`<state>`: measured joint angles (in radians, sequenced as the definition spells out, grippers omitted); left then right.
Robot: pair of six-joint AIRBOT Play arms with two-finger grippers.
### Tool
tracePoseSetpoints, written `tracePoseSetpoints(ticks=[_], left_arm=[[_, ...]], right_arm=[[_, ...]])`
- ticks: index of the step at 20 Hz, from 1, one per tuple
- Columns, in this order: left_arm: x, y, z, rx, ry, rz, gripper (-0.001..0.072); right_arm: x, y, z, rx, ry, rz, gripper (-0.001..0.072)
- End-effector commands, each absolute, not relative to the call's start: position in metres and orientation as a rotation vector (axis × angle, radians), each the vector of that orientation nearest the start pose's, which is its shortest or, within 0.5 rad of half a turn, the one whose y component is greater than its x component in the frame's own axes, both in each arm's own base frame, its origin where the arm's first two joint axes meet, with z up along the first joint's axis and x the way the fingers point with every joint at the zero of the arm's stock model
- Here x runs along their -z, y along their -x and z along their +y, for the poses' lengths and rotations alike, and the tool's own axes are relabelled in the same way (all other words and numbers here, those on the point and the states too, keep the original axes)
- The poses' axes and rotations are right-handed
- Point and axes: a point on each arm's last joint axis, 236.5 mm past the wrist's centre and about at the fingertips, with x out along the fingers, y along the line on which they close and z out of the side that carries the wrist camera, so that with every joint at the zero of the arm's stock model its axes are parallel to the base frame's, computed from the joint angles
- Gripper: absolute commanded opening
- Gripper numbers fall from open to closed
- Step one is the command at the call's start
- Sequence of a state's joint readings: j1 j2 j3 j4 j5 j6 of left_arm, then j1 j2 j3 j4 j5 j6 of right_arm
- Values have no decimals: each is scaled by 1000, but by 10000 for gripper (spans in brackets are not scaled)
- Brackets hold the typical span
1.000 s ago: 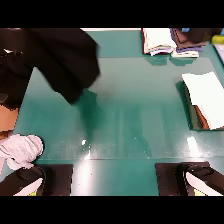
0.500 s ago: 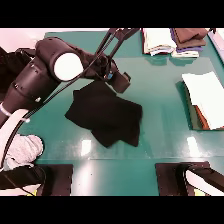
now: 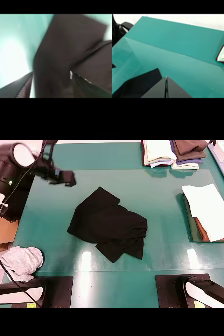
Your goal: Fold the shirts.
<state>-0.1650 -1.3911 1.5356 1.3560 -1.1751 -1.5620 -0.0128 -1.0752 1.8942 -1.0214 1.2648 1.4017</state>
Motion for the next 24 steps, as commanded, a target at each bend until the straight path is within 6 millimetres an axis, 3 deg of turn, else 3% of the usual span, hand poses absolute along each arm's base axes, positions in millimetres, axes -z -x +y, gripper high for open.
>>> tracePoseSetpoints(ticks=[1, 4, 7, 9, 14, 15, 16, 17, 18, 19, 21, 24], left_arm=[[-28, -432, -77, 210, 263, 1187, 544], [34, -409, -76, 219, 310, 1299, 544], [70, -394, -85, 250, 338, 1388, 544], [79, -395, -93, 274, 371, 1401, 544], [74, -401, -124, 341, 389, 1361, 543], [74, -400, -132, 351, 380, 1360, 525], [73, -400, -137, 356, 382, 1359, 295], [70, -402, -138, 360, 381, 1352, 68], [62, -406, -139, 368, 381, 1340, 26], [49, -413, -139, 380, 371, 1317, 25], [10, -432, -138, 401, 343, 1223, 25], [-52, -453, -140, 430, 311, 1071, 26]], right_arm=[[-397, -363, 113, -500, -122, 403, 21], [-389, -367, 114, -504, -124, 430, 21], [-382, -371, 114, -506, -125, 456, 20], [-381, -371, 117, -512, -123, 458, 21], [-381, -371, 117, -512, -124, 457, 21], [-380, -371, 117, -513, -123, 460, 21], [-379, -370, 117, -515, -121, 468, 21], [-375, -368, 117, -515, -117, 484, 21], [-368, -368, 114, -509, -120, 507, 21], [-356, -367, 108, -496, -128, 544, 21], [-311, -362, 94, -460, -168, 673, 21], [-210, -342, 70, -386, -274, 920, 22]])
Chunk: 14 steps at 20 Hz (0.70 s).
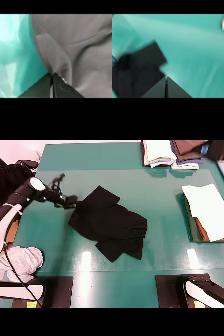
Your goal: Fold the shirts.
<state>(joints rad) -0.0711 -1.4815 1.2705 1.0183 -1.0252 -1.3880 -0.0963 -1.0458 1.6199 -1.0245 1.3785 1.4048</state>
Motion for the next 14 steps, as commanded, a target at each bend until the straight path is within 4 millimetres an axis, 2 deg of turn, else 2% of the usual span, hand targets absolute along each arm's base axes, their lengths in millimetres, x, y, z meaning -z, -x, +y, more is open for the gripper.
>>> tracePoseSetpoints(ticks=[1, 2, 3, 4, 6, 7, 8, 10, 14], left_arm=[[-64, -456, -140, 435, 305, 1042, 26], [-72, -457, -140, 436, 303, 1023, 26], [-73, -457, -140, 437, 302, 1020, 26], [-72, -456, -140, 437, 302, 1025, 26], [-71, -455, -140, 439, 304, 1030, 26], [-71, -455, -141, 440, 302, 1030, 26], [-71, -455, -141, 439, 302, 1030, 26], [-71, -455, -141, 439, 302, 1031, 26], [-71, -454, -141, 441, 302, 1033, 26]], right_arm=[[-168, -332, 65, -358, -325, 1006, 22], [-125, -321, 63, -332, -374, 1083, 35], [-85, -308, 65, -316, -414, 1159, 200], [-45, -290, 71, -312, -457, 1247, 398], [20, -254, 90, -316, -491, 1413, 409], [41, -241, 103, -335, -499, 1468, 409], [56, -232, 118, -363, -511, 1499, 409], [74, -228, 151, -420, -530, 1521, 409], [89, -235, 191, -486, -482, 1547, 408]])
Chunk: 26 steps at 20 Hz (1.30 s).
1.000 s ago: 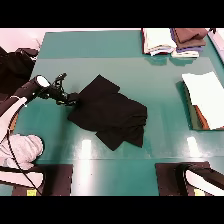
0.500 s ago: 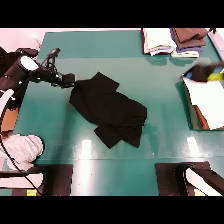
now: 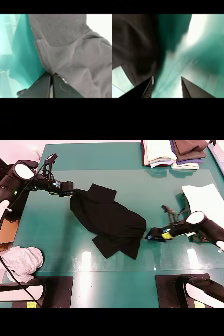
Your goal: Fold the shirts.
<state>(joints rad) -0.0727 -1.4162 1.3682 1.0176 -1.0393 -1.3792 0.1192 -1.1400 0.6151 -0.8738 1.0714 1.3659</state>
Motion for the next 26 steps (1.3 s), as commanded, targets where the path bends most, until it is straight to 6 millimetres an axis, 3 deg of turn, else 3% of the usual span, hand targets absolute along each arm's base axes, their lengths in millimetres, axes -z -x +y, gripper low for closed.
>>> tracePoseSetpoints(ticks=[1, 2, 4, 6, 8, 10, 12, 14, 16, 18, 20, 22, 26], left_arm=[[-71, -454, -141, 441, 302, 1033, 26], [-71, -454, -141, 441, 302, 1033, 26], [-71, -454, -141, 441, 302, 1033, 26], [-71, -452, -141, 444, 300, 1039, 26], [-84, -451, -138, 444, 297, 1010, 25], [-123, -452, -127, 431, 292, 918, 26], [-184, -449, -110, 414, 278, 778, 25], [-258, -433, -97, 404, 248, 609, 25], [-327, -405, -95, 414, 198, 447, 25], [-396, -364, -97, 430, 153, 280, 25], [-457, -316, -98, 439, 113, 120, 25], [-506, -266, -101, 450, 80, -19, 25], [-569, -182, -109, 486, 40, -229, 25]], right_arm=[[91, -236, 197, -501, -464, 1560, 408], [93, -238, 202, -513, -440, 1570, 403], [95, -243, 210, -537, -406, 1578, 295], [92, -250, 216, -559, -387, 1561, 28], [79, -265, 208, -559, -346, 1505, 21], [53, -285, 182, -508, -269, 1434, 21], [10, -306, 149, -466, -190, 1335, 21], [-49, -326, 116, -413, -160, 1202, 20], [-118, -341, 87, -359, -154, 1027, 20], [-190, -343, 63, -305, -145, 849, 20], [-258, -331, 47, -262, -119, 687, 20], [-315, -311, 38, -229, -86, 540, 20], [-394, -273, 30, -174, -33, 339, 20]])
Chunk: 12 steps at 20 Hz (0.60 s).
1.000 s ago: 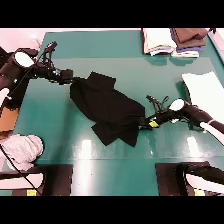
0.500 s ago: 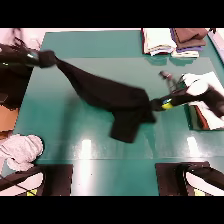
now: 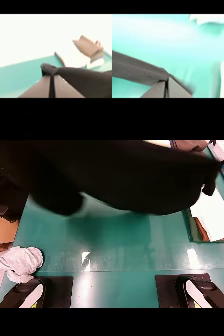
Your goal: Fold the shirts.
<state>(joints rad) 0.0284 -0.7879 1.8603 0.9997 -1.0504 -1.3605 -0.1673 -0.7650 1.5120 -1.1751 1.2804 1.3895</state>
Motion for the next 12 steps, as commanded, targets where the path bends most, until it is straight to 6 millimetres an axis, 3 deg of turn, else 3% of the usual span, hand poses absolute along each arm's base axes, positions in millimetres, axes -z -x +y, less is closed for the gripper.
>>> tracePoseSetpoints(ticks=[1, 3, 4, 7, 10, 12], left_arm=[[-577, -170, -110, 492, 32, -256, 25], [-583, -163, -111, 492, 24, -274, 24], [-579, -171, -108, 480, 19, -255, 25], [-536, -235, -94, 410, 2, -92, 26], [-442, -332, -83, 375, 35, 209, 26], [-349, -397, -82, 370, 112, 453, 26]], right_arm=[[-410, -268, 28, -162, -22, 300, 20], [-433, -265, 26, -149, -6, 255, 20], [-441, -267, 25, -151, 1, 246, 20], [-452, -293, 26, -178, 6, 259, 19], [-414, -344, 42, -267, -4, 401, 19], [-357, -388, 55, -314, -1, 576, 20]])
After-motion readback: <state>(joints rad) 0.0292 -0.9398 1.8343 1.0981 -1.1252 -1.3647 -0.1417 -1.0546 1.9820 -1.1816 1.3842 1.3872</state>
